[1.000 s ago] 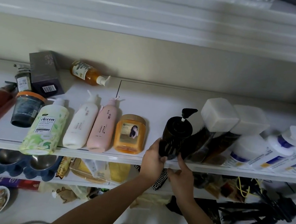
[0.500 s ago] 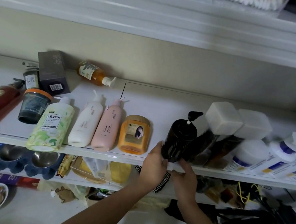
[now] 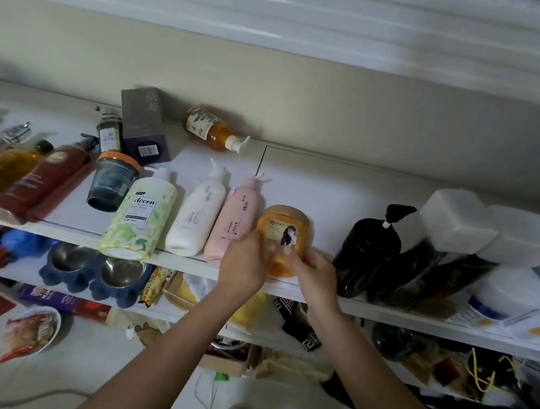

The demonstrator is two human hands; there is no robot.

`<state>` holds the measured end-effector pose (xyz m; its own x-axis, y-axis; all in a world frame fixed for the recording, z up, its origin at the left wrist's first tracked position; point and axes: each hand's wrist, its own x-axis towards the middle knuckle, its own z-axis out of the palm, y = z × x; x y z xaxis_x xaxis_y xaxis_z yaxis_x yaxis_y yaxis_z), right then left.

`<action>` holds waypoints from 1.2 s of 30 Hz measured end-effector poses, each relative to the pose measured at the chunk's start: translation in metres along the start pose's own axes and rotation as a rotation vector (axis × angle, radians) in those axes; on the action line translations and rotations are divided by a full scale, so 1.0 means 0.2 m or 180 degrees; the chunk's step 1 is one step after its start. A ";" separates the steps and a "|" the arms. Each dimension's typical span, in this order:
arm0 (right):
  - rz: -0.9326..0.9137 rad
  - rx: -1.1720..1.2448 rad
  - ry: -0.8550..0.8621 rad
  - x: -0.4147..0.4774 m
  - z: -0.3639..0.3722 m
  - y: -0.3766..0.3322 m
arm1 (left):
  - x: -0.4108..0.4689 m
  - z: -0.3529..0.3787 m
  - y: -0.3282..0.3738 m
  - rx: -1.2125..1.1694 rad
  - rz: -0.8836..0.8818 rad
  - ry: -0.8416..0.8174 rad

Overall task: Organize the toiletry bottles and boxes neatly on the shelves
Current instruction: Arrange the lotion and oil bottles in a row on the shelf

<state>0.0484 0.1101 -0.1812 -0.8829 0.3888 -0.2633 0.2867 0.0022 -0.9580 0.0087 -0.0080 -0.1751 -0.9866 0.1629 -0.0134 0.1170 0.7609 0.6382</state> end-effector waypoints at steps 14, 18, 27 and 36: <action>0.0432 0.0383 -0.0332 0.10 -0.04 0.02 | 0.12 -0.06 0.05 -0.0540 -0.0400 -0.0765; -0.0050 0.0238 -0.0460 0.07 -0.08 0.05 | 0.08 0.00 -0.01 -0.0897 0.0107 -0.0392; -0.0486 -0.0357 0.0103 -0.01 -0.09 0.24 | 0.03 0.20 -0.12 -0.0846 0.0218 -0.0107; -0.0268 -0.0695 0.0418 -0.06 -0.07 0.28 | 0.07 0.24 -0.13 -0.0913 0.0160 -0.0257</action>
<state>0.0811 0.1182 -0.2302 -0.8553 0.4950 -0.1531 0.3002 0.2326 -0.9251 -0.0021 0.0054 -0.2285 -0.9667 0.2541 -0.0301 0.1171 0.5440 0.8309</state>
